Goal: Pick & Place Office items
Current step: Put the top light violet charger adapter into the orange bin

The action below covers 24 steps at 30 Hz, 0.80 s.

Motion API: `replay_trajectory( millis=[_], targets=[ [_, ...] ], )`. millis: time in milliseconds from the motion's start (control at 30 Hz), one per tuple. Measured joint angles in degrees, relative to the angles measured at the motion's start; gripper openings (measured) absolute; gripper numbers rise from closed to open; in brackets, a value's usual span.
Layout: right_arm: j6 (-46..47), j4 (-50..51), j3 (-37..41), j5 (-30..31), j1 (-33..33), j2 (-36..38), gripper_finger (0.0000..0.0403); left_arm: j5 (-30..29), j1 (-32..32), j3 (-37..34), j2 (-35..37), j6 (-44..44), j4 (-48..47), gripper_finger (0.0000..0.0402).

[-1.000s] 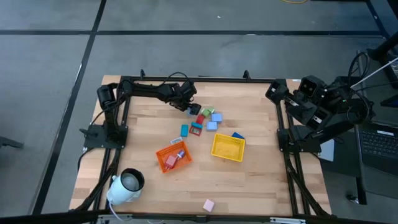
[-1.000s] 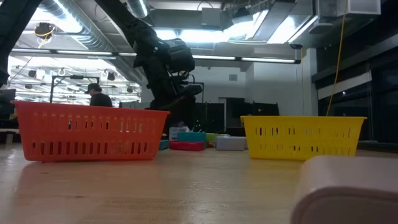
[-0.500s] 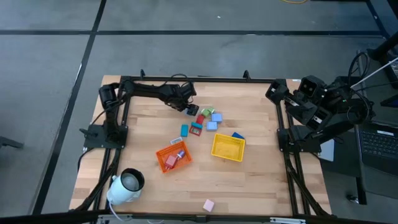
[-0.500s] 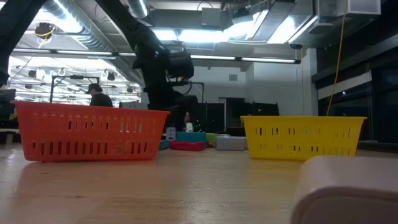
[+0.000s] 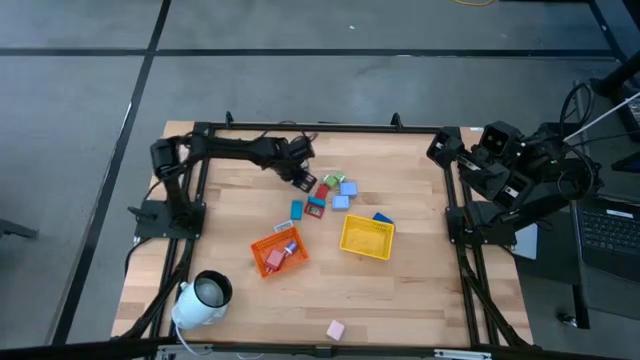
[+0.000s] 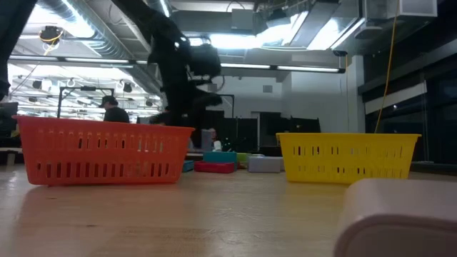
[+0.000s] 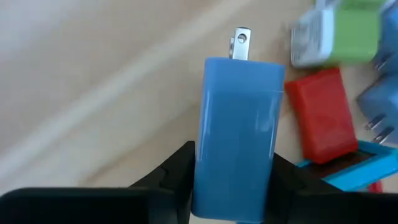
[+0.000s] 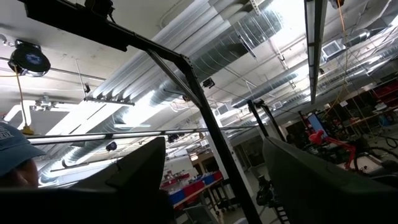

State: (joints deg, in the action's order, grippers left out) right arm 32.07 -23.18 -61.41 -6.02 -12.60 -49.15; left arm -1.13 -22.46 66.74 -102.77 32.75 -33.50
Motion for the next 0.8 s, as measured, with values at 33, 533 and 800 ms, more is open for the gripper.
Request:
replay_trajectory(
  millis=[33, 533, 800],
  targets=[
    [-0.2, 0.0, 0.0, 0.0, 0.0, 0.0, 0.0277, -0.29, 0.03, 0.0, 0.99, -0.29, -1.42, 0.0114],
    [-1.58, -0.01, 0.0, 1.71, 0.0, 0.0, 0.0277, 5.39, 23.14, -1.22, 23.03, 6.88, -19.29, 0.0114],
    [-2.97, -0.52, 0.0, 2.63, 0.0, -0.62, 0.0277, -0.68, 38.36, -7.44, 19.86, 20.42, -10.9, 0.0114]
  ],
)
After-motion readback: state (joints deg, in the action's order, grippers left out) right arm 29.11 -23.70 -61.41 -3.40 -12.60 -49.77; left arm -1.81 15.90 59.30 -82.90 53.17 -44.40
